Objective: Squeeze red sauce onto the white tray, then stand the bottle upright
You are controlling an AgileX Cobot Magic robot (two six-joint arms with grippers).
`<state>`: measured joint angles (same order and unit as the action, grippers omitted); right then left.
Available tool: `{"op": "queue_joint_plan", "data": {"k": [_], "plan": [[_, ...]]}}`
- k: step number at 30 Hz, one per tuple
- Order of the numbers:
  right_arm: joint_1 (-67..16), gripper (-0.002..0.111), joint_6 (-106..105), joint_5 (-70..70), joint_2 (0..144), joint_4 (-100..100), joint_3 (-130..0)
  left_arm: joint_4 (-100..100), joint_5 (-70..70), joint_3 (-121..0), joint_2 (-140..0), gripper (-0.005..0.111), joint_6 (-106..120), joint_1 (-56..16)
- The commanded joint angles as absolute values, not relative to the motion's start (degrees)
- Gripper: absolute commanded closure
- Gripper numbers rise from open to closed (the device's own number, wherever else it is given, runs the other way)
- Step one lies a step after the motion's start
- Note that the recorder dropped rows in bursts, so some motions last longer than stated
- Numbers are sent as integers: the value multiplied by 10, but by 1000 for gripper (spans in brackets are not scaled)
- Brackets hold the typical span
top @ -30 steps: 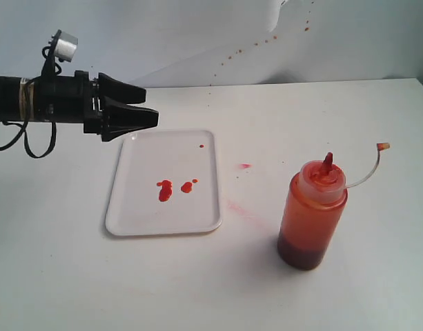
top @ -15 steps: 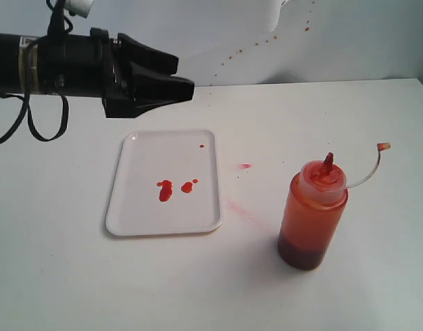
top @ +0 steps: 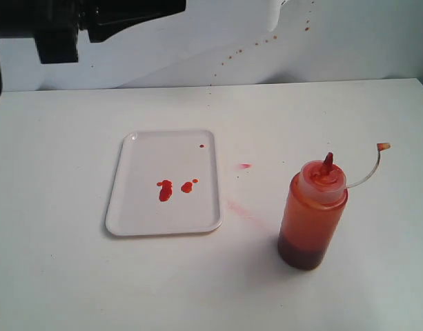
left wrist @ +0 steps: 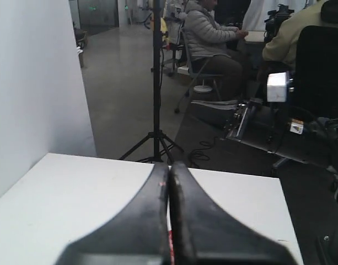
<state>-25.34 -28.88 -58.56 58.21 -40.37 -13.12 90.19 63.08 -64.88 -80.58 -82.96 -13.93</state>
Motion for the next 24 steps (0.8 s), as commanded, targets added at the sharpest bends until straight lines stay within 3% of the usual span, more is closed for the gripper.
{"op": "queue_joint_plan", "data": {"k": [1, 24], "plan": [[-252, 108, -287, -588, 583, -395, -131, 892, 647, -646, -793, 107, -839, -142], [-252, 108, -287, -588, 583, -395, -131, 922, 642, -646, -791, 107, -840, -142]]}}
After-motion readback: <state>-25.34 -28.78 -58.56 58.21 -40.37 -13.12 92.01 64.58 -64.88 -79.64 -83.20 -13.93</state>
